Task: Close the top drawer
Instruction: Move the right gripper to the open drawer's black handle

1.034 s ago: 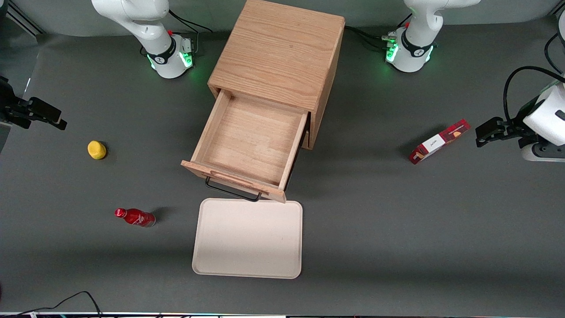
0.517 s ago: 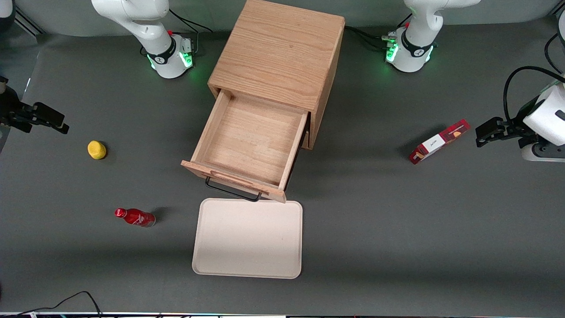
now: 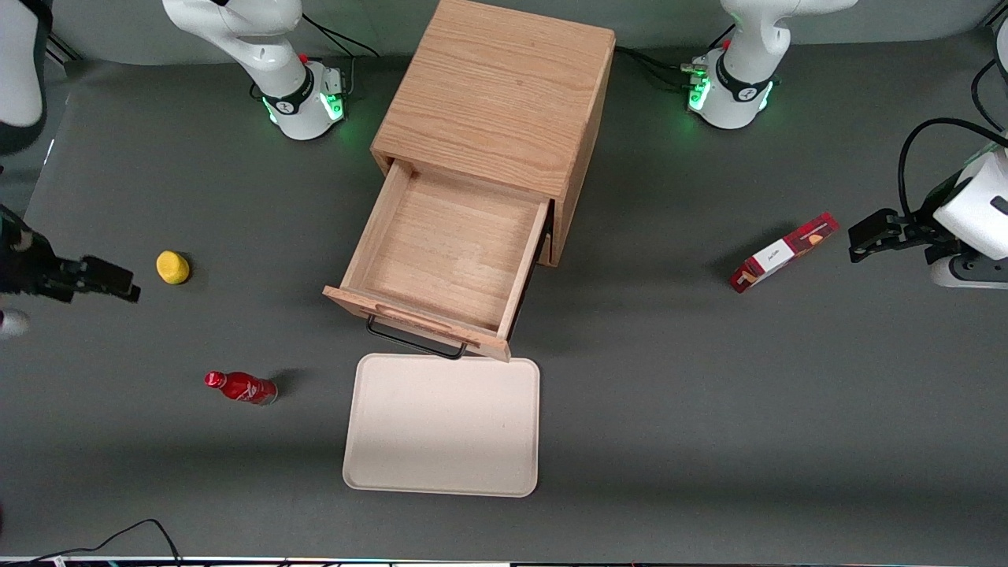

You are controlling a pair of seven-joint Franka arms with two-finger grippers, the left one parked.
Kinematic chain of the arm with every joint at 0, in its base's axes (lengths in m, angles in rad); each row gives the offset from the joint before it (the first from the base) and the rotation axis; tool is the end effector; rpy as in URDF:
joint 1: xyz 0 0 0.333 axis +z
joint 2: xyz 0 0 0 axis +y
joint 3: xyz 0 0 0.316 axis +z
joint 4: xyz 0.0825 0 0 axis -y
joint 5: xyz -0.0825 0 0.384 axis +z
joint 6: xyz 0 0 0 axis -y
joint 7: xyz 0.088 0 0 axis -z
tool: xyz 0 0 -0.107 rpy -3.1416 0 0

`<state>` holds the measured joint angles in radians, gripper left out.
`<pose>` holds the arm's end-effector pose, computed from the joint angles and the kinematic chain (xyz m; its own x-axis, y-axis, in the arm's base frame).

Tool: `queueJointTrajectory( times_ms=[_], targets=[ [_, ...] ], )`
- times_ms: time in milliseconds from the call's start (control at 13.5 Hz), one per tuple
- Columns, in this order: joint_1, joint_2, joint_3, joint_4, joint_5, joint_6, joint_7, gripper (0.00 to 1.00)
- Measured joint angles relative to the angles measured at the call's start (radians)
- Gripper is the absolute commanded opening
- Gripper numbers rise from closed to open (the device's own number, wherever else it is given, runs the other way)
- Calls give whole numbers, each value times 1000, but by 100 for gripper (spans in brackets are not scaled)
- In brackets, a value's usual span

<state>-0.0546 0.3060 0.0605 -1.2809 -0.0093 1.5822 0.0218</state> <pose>0.6465 -0.0035 0.5786 0.9998 -0.0185 -0.0044 -0.0186 -0.9998 -0.0088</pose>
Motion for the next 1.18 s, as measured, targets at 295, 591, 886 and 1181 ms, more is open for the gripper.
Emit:
queueJointTrajectory(
  times_ms=[295, 591, 886, 1181],
  targets=[
    [6, 200, 81, 200, 0, -23, -33, 100],
    [5, 322, 168, 341, 0, -36, -152, 100],
    [6, 409, 283, 408, 0, -38, -213, 100],
    [5, 471, 358, 425, 0, -39, -385, 100]
  ],
)
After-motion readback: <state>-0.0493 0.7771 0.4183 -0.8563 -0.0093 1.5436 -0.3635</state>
